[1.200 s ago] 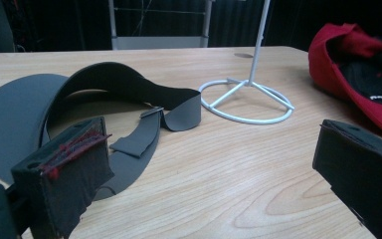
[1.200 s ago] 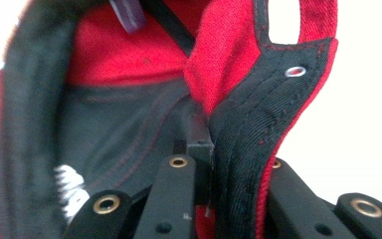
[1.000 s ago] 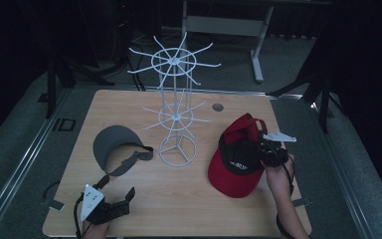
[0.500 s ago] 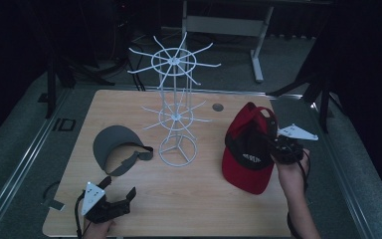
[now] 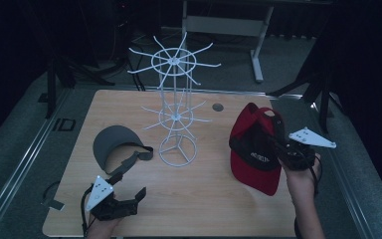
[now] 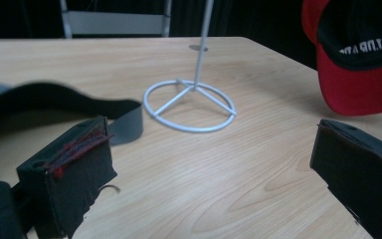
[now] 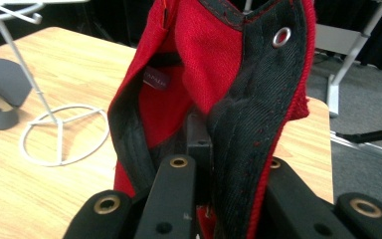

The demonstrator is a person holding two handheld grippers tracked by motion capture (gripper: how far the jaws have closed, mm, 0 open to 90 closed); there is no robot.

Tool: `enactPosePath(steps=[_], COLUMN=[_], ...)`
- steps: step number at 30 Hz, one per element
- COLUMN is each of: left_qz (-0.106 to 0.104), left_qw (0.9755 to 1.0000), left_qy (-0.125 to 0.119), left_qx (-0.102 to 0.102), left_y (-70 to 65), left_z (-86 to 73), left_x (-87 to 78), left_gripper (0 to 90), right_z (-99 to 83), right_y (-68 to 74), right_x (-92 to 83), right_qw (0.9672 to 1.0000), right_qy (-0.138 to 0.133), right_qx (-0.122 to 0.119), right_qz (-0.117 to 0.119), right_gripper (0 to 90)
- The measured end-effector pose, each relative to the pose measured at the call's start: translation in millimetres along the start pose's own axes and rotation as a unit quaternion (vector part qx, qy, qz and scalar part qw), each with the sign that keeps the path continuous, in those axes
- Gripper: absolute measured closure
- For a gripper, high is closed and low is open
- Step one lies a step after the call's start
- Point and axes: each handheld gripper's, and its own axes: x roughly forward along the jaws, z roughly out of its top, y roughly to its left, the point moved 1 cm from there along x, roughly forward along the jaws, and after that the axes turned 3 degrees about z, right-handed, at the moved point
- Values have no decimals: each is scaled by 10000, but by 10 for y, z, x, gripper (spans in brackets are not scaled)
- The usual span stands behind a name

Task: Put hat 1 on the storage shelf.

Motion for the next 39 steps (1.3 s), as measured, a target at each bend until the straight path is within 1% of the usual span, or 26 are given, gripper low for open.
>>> enactPosePath(steps=[2,3,5,7,10,12,14,16,17,18,20,22,26,27,29,32,37,39], left_qz=[-59,-133,-193,-220,-353,-485,-602,-721,-786,-812,-918,-1031,-1113,-1185,-1224,-1327,-1426,-1453], left_qw=[10000,9999,9998,9997,9993,9986,9977,9965,9957,9952,9935,9920,9902,9892,9882,9856,9833,9822], left_qy=[40,65,69,52,2,-32,-79,-125,-174,-183,-279,-312,-358,-359,-344,-309,-330,-315], left_qx=[45,30,-6,53,132,208,313,406,463,507,612,653,765,788,857,1004,1077,1143], left_y=[-47,-63,-90,-123,-180,-221,-271,-322,-356,-375,-433,-466,-546,-576,-627,-715,-848,-898], left_z=[54,85,156,234,353,434,515,594,640,668,753,822,970,1011,1066,1151,1272,1314], left_x=[11,16,24,31,45,55,66,68,68,69,76,83,113,123,151,211,334,384], left_gripper=[35,35,35,36,38,40,40,44,47,47,48,48,59,59,59,60,60,66], right_z=[17,28,50,70,93,104,116,123,128,137,150,168,188,191,197,206,214,203], right_y=[9,17,34,64,121,156,198,227,246,267,295,321,366,381,417,453,519,552], right_x=[-43,-62,-102,-142,-199,-235,-274,-302,-315,-333,-353,-376,-422,-435,-463,-493,-551,-571], right_qw=[10000,10000,9999,9998,9995,9993,9990,9987,9986,9984,9981,9977,9970,9968,9963,9956,9941,9935], right_qy=[-55,-65,-122,-154,-211,-246,-282,-306,-326,-340,-361,-371,-421,-441,-457,-484,-560,-573], right_qx=[-5,-17,11,-40,-98,-119,-143,-114,-152,-159,-191,-207,-251,-275,-321,-360,-388,-411], right_qz=[32,41,101,132,205,264,313,387,391,425,465,524,595,612,654,723,842,892], right_gripper=[850,850,850,850,850,850,850,850,850,850,850,850,850,850,850,850,850,850])
